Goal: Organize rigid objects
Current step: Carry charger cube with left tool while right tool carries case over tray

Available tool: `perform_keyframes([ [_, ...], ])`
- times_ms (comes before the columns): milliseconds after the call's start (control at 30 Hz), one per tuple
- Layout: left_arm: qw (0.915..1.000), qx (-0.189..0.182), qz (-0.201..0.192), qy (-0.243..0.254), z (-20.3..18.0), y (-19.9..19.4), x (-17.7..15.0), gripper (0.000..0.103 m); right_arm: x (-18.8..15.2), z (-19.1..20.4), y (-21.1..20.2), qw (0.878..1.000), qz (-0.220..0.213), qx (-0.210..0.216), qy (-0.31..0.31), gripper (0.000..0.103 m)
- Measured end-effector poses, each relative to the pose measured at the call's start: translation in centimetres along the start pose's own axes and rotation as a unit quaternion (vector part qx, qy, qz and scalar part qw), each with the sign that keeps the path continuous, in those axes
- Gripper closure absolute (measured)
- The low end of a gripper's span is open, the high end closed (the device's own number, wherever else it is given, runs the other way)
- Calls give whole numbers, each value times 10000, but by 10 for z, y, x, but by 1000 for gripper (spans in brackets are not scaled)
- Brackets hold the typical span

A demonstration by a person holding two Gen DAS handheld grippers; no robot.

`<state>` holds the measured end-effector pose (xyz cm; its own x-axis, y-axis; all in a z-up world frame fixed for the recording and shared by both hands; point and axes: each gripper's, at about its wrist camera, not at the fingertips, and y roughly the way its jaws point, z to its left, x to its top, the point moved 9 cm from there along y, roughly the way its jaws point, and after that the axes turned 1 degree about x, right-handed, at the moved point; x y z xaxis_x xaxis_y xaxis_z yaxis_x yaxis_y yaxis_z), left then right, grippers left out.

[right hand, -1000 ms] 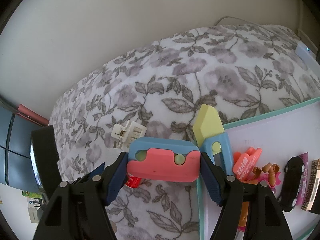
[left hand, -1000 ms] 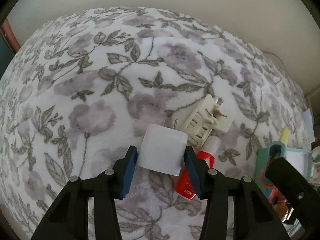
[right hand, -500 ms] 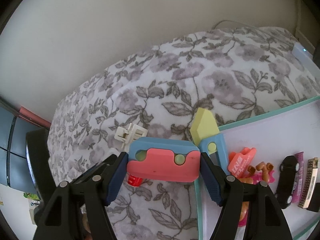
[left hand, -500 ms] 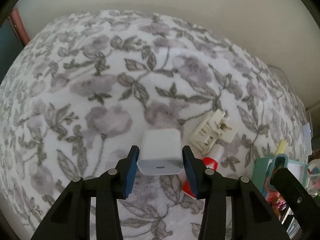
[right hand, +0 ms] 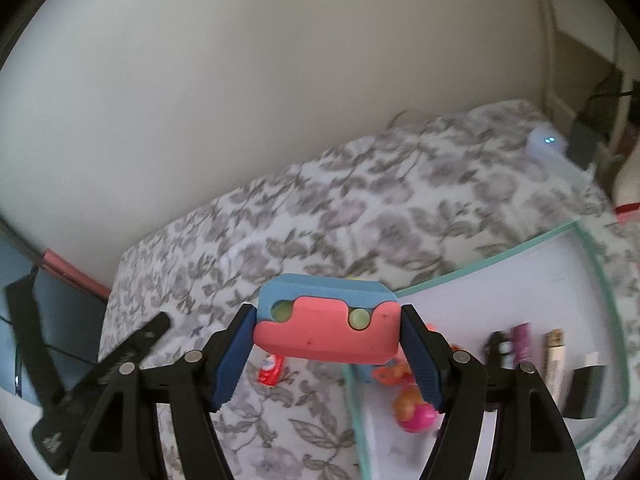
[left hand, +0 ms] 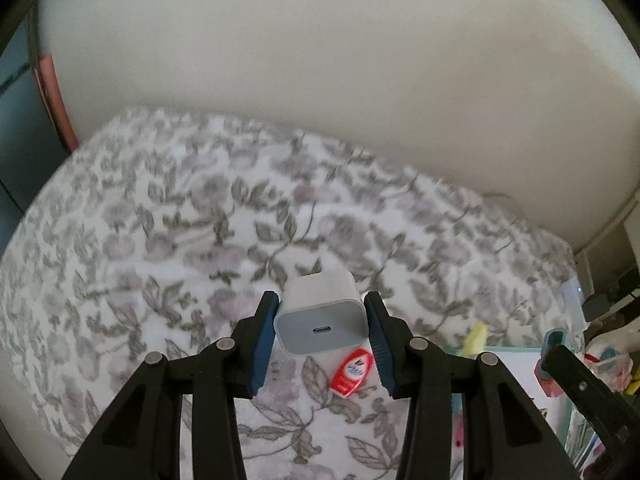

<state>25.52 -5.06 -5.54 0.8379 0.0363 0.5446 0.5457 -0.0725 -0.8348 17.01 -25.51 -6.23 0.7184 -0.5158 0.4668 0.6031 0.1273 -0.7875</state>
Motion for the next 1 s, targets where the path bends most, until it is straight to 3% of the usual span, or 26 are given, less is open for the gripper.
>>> perform_keyframes([
  [200, 9987, -120, -255, 419, -33, -29, -8, 58, 5, -47, -23, 9976, -207, -637, 170, 29],
  [433, 9931, -378, -84, 1104, -90, -31, -48, 58, 1, -112, -40, 9912, -215, -1202, 505, 29],
  [767, 9771, -963, 349, 1863, -169, -32, -99, 58, -5, -195, -57, 9757, -174, -1960, 967, 29],
  [1000, 9626, -1091, 610, 2405, -205, -25, -140, 57, -8, -213, -54, 9690, -47, -2318, 853, 29],
])
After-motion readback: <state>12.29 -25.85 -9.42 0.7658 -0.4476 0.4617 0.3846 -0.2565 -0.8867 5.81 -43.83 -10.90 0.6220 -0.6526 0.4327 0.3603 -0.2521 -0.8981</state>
